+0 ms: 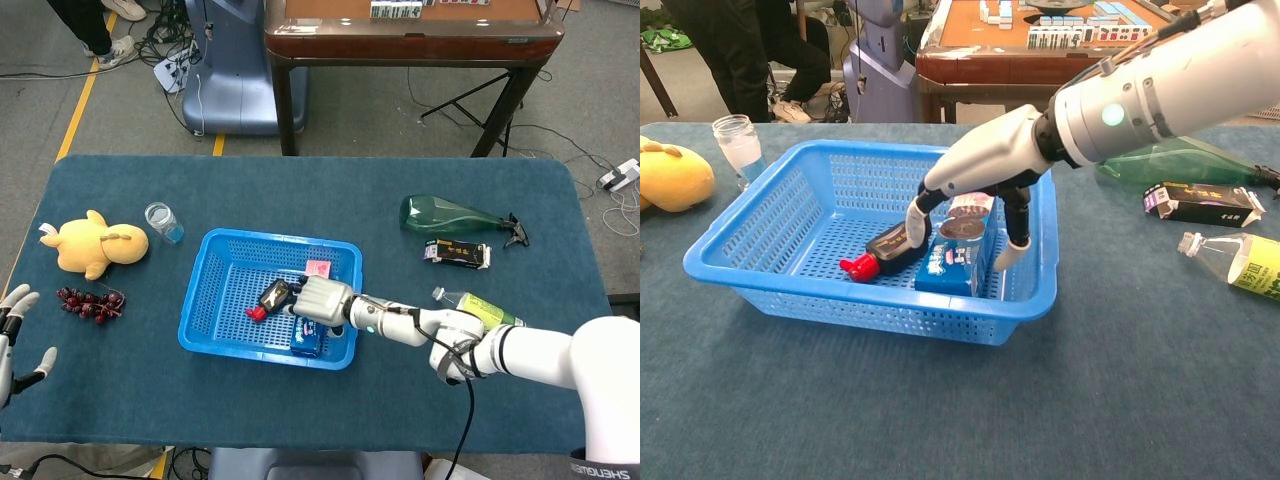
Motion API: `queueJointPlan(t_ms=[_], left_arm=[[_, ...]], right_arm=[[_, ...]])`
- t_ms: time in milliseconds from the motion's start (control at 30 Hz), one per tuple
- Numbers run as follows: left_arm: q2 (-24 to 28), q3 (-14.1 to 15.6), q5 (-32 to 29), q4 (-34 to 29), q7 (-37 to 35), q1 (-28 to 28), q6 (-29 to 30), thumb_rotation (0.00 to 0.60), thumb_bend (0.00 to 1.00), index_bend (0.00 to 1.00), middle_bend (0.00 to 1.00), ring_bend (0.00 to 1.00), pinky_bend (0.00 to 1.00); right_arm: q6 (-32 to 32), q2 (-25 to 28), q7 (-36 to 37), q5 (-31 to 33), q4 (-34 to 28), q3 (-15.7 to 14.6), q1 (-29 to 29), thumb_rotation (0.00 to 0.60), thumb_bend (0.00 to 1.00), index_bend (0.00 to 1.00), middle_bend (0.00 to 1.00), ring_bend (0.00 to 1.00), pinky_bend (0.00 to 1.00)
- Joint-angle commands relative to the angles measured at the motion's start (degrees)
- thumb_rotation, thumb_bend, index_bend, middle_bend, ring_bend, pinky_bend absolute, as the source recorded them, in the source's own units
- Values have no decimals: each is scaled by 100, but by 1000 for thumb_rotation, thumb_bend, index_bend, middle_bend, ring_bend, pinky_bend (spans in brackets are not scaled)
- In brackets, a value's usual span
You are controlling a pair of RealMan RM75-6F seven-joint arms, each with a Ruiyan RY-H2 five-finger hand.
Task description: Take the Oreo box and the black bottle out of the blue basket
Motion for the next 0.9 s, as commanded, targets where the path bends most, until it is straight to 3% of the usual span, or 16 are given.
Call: queueJointPlan(t_ms=[33,233,400,533,700,900], left_arm=[[8,-1,-6,-12,-4,1,-8,600,326,184,103,135,253],[19,-6,-15,-15,-25,13,-3,600,326,184,102,135,244],[28,-2,-14,-4,-37,26,1,600,326,184,103,135,245],[38,-5,-6,5,-53,37,17,600,326,184,103,135,244],[35,-3,3,20,-78,43,14,600,326,184,103,135,244],[35,-17,39,17,-96,33,20,600,326,184,102,135,239]], right_arm=[[-104,-83,-80,85,85,-2,91,600,193,202,198,76,143],[-185,-281,-231,246,236,-1,207,600,197,242,204,76,143],[60,-466,-291,320,377,-1,144,600,275,493,318,110,151],[404,-562,-250,325,477,3,13,600,348,643,463,286,251],[998,-571,13,187,554,21,-188,600,394,693,535,388,320],[1877,-332,373,16,497,198,-431,600,399,722,564,428,368]])
